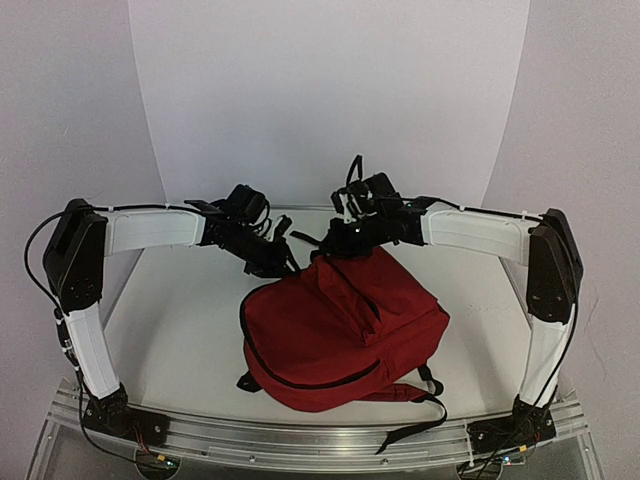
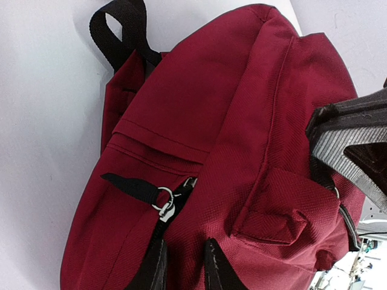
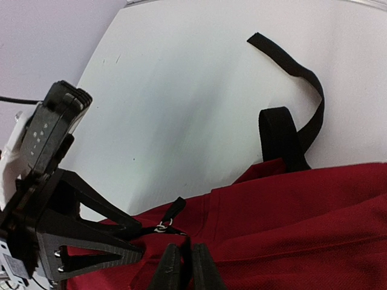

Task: Pack the student bag
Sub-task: Zip the student bag at the center of the board.

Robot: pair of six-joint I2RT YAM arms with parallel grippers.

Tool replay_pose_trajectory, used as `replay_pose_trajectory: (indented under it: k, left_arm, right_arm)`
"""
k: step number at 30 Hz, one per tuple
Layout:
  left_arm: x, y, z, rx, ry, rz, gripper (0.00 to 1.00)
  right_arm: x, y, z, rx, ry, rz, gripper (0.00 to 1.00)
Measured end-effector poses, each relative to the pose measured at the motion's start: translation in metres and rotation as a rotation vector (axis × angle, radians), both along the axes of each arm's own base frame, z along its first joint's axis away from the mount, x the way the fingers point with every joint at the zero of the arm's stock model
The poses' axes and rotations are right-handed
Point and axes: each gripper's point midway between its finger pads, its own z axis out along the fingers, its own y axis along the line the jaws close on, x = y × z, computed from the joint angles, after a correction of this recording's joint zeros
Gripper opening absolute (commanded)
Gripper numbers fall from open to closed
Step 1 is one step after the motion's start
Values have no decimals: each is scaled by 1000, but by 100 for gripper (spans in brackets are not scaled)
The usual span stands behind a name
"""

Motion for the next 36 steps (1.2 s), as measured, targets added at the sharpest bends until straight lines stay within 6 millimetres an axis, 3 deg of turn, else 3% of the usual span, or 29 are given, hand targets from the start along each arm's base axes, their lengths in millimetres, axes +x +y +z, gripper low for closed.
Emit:
replay_pose_trajectory:
  k: [7, 11, 20, 28, 32, 34, 36]
  left_arm:
    - [1, -1, 1, -5, 1, 7, 0]
    - [1, -1, 1, -4, 8, 19, 0]
    - [7, 0, 2, -20, 19, 52, 0]
    - [10, 3, 2, -37, 36, 75, 0]
    - [11, 2, 3, -52, 46, 81, 0]
    - [11, 1, 5, -64, 44, 78, 5]
    - [12, -1, 7, -75, 37, 71, 21]
  right_arm:
    - [-3, 3, -6, 32, 17, 7, 0]
    - [-7, -1, -2, 52, 12, 7, 0]
    - [-32, -18, 31, 116, -9, 18, 0]
    - [-47, -28, 13, 107, 36, 16, 0]
    - [-55, -34, 16, 122, 40, 9, 0]
    - [-59, -38, 22, 136, 34, 5, 0]
    - [-62, -41, 26, 145, 29, 2, 0]
